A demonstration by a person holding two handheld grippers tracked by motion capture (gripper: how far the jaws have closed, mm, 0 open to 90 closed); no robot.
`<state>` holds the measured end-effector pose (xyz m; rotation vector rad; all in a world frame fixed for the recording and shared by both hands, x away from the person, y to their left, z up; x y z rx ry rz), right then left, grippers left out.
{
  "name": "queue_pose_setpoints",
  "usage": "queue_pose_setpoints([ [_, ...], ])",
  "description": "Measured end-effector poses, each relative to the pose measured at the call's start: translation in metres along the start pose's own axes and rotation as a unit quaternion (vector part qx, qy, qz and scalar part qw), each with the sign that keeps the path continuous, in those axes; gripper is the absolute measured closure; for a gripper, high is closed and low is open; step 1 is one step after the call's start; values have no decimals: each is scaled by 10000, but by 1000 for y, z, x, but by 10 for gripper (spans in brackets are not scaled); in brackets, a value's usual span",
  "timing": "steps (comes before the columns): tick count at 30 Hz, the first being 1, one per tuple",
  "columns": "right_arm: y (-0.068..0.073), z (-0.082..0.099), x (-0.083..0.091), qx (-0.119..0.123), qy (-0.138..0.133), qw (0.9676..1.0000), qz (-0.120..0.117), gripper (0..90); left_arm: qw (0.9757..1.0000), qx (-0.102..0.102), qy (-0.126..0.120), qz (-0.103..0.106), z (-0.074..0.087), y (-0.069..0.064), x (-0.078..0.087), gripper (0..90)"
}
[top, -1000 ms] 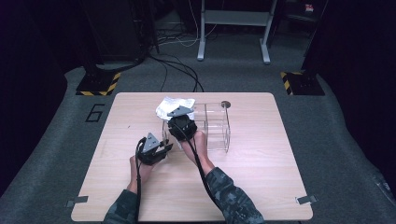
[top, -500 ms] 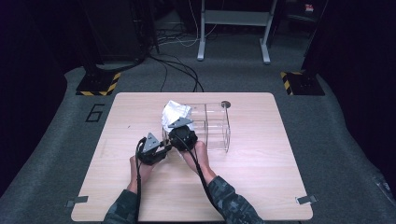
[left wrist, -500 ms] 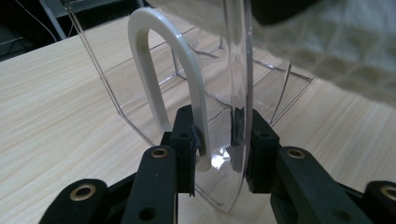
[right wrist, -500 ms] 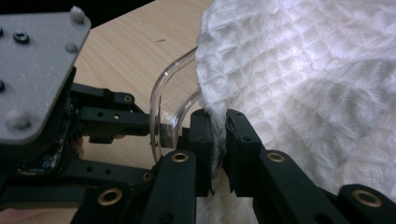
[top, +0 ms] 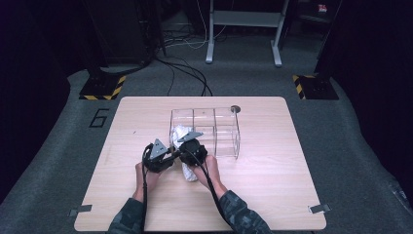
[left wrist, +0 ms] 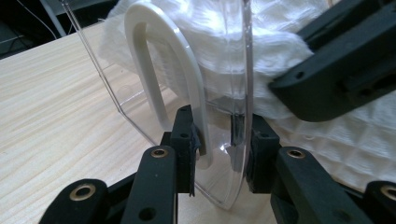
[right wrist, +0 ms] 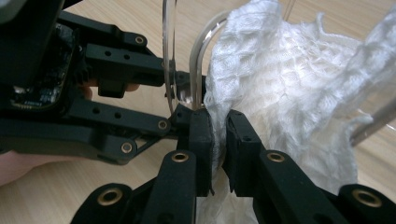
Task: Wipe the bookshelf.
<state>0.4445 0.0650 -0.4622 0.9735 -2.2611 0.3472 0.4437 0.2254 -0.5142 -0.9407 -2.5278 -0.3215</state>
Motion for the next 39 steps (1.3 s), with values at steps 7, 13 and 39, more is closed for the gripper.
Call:
queue_pose_setpoints([
  [7, -3, 8, 13, -133, 47, 9999, -70, 823, 10000, 22, -19, 49, 0, 0, 0, 697],
  [13, -5, 13, 25, -170, -54, 9998, -61, 825, 10000, 11, -7, 53, 0, -1, 0, 702],
  [39, -9, -15, 97, -109, -1405, 9892, 409, 832, 10000, 70, -64, 21, 0, -2, -1, 709],
])
Point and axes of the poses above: each handheld gripper's, and its own axes: x roughly backward along the jaws, z roughly out of its underside, y roughly to its left, the point moved 1 cm from there along -x, roughly forward along the jaws, and after that the axes turned 2 degrees about x, right-handed, at the moved point
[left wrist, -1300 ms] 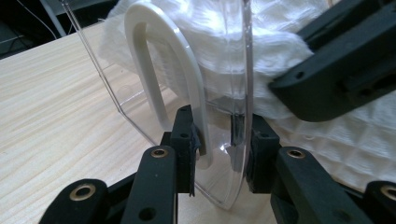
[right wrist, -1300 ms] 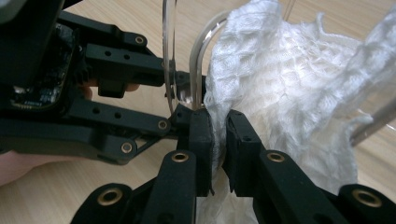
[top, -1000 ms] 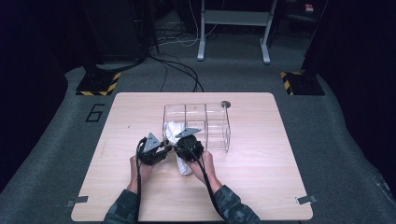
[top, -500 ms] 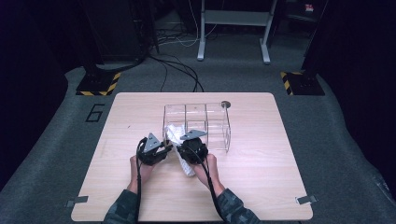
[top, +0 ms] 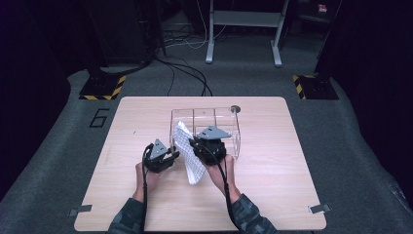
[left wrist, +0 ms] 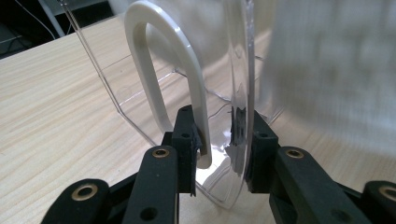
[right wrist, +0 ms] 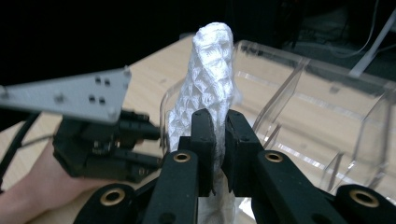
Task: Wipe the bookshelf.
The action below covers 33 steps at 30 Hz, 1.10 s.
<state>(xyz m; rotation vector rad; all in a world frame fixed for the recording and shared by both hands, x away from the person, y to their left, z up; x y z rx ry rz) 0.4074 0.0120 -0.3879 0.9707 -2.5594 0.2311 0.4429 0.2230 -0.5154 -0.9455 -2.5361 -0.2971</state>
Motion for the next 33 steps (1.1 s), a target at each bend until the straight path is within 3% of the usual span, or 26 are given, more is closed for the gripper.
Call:
queue_pose_setpoints([
  [4, -1, -18, 9, 141, -281, 9994, 163, 832, 10000, -3, -2, -1, 0, 0, 0, 709],
  [9, -2, -39, 8, 297, -570, 9965, 525, 832, 10000, -7, 5, -1, 0, 0, 0, 709],
  [16, -4, -52, -14, 359, -540, 9950, 757, 832, 10000, 2, -4, -4, 0, 0, 0, 709],
  [17, -5, -52, -27, 342, -371, 9958, 760, 832, 10000, -5, -7, -9, 0, 0, 0, 709],
  [24, -9, -41, -63, 288, 156, 9971, 687, 830, 10000, 40, -54, -22, 0, 0, -1, 709],
  [26, -9, -37, -72, 303, 405, 9966, 647, 829, 10000, -57, 12, -10, 0, 1, 0, 709],
  [29, -9, -28, -84, 333, 761, 9948, 582, 829, 10000, -42, 57, 3, 0, 1, 1, 709],
  [33, -4, -18, -90, 346, 929, 9935, 560, 829, 10000, -58, 51, 1, -1, 1, 1, 708],
])
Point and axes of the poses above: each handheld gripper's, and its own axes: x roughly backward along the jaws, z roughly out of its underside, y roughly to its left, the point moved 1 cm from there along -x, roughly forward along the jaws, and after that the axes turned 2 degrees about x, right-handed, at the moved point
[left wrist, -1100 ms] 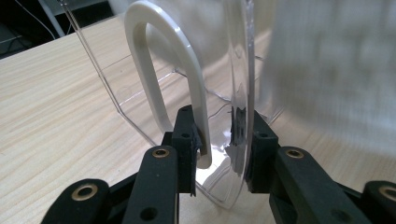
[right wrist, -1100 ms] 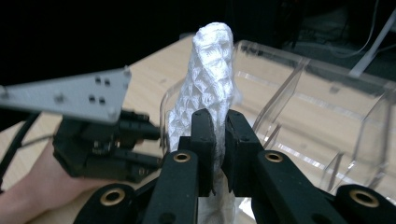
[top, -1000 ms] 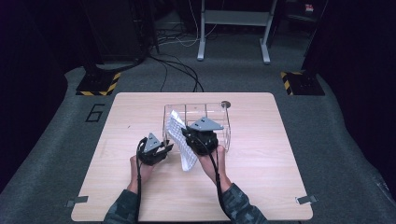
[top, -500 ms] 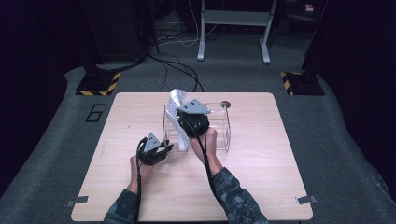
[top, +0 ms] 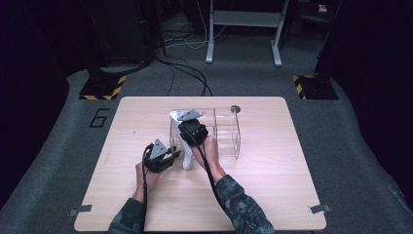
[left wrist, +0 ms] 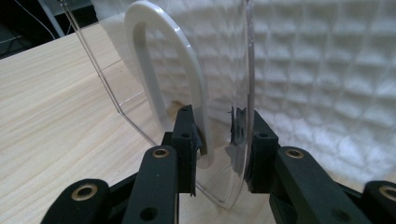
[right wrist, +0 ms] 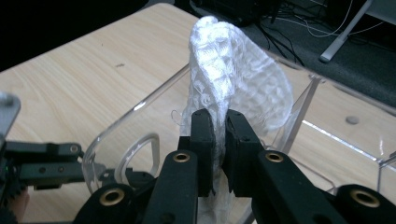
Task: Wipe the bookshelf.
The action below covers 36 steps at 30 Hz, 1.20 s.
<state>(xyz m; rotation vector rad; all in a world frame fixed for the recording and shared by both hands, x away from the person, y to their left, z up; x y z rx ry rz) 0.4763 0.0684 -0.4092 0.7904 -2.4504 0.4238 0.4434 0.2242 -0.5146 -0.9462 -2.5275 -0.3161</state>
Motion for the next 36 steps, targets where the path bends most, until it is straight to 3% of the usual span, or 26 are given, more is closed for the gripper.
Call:
queue_pose_setpoints([
  [12, 17, 23, -1, 199, 368, 9988, -273, 830, 9999, 69, -74, -13, 0, -1, -1, 708],
  [17, 24, 33, -1, 262, 401, 9983, -333, 830, 10000, -1, -37, -35, 0, 0, -1, 708],
  [19, 25, 36, 0, 333, 378, 9980, -371, 830, 9999, 100, -95, -28, 0, -2, -2, 708],
  [21, 26, 39, 3, 216, 406, 9982, -393, 830, 9999, 72, -90, -42, 0, -1, -1, 708],
  [25, 25, 45, 8, 220, 443, 9977, -463, 830, 10000, -2, 3, -14, 0, 0, 0, 707],
  [27, 26, 48, 10, -5, 362, 9981, -507, 831, 10000, 16, 18, 0, 0, 0, 0, 707],
  [33, 18, 57, 23, -116, 294, 9970, -708, 836, 10000, 22, 7, 6, 0, 0, 0, 704],
  [36, 13, 61, 28, -156, 194, 9975, -659, 836, 10000, 27, 20, -14, 0, 0, 0, 705],
])
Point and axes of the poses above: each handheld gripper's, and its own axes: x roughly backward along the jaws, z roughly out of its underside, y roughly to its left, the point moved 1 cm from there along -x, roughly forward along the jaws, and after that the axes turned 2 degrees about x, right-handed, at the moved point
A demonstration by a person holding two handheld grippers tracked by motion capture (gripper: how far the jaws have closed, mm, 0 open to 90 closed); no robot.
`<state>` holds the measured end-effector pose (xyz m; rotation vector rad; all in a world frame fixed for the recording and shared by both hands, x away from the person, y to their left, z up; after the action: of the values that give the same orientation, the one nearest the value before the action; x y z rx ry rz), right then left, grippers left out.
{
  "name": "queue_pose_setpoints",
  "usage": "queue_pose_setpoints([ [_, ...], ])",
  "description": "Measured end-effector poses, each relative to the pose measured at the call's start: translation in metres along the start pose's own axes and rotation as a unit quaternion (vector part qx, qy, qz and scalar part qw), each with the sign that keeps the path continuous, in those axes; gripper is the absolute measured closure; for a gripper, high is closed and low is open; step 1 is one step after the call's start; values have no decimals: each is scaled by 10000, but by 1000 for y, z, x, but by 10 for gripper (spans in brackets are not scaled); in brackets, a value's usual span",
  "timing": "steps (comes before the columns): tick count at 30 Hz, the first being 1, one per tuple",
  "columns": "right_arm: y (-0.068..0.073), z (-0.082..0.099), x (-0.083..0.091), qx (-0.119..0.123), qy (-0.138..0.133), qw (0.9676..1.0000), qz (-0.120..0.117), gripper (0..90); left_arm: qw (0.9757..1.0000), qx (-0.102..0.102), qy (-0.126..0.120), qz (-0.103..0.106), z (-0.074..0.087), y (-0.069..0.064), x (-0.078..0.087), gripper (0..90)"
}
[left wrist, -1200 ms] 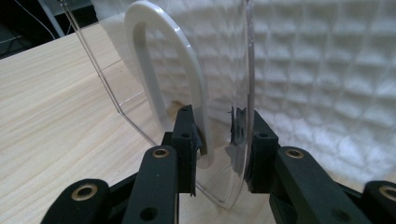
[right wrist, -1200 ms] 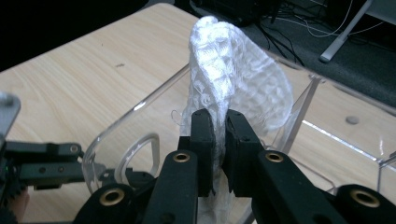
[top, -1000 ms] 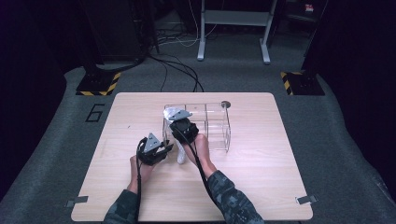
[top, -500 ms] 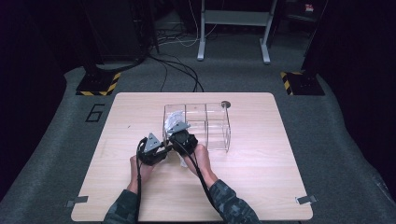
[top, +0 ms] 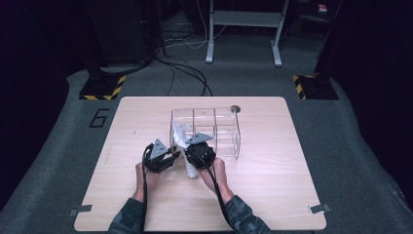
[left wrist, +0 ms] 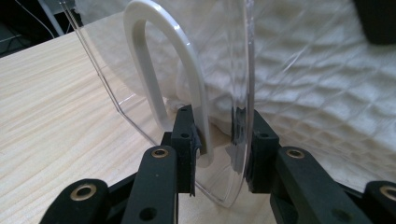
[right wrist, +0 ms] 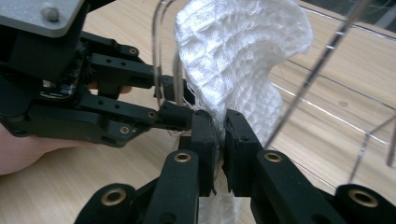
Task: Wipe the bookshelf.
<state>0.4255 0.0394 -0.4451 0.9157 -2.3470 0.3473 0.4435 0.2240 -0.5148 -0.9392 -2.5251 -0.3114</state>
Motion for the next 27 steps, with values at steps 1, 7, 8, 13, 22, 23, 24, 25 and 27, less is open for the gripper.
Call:
queue_pose_setpoints([
  [1, -3, 1, 1, -4, -54, 10000, -12, 837, 10000, 9, 0, 6, 0, 0, 0, 702],
  [7, -11, 8, 13, -180, -259, 9995, -6, 838, 10000, 29, 72, -5, 1, 1, 0, 669],
  [8, -12, 9, 15, -183, -301, 9994, -23, 838, 9999, 49, 106, 23, 1, 2, 0, 660],
  [13, -15, 13, 24, -221, -385, 9990, -14, 838, 9994, 338, 21, 92, 0, 2, 3, 519],
  [22, -17, 21, 32, -377, -458, 9982, -92, 838, 9990, 331, 289, 10, -2, 0, 11, 234],
  [23, -17, 21, 33, -420, -472, 9980, -89, 838, 9989, 342, 314, 30, -1, 1, 13, 204],
  [24, -18, 22, 34, -406, -480, 9980, -101, 837, 9989, 369, 273, 2, 0, 0, 15, 181],
  [25, -18, 22, 35, -377, -472, 9981, -101, 837, 9990, 362, 266, -30, 0, 0, 19, 168],
  [27, -20, 23, 36, -402, -491, 9979, -149, 837, 9989, 371, 277, 27, 2, 0, 25, 150],
])
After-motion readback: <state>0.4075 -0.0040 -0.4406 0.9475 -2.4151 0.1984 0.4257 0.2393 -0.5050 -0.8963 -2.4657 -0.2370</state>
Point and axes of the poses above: each handheld gripper's, and its own axes: x roughly backward along the jaws, z roughly out of its underside, y roughly to its left, the point moved 1 cm from there along -x, roughly forward along the jaws, and after that the axes turned 2 degrees about x, right-handed, at the moved point
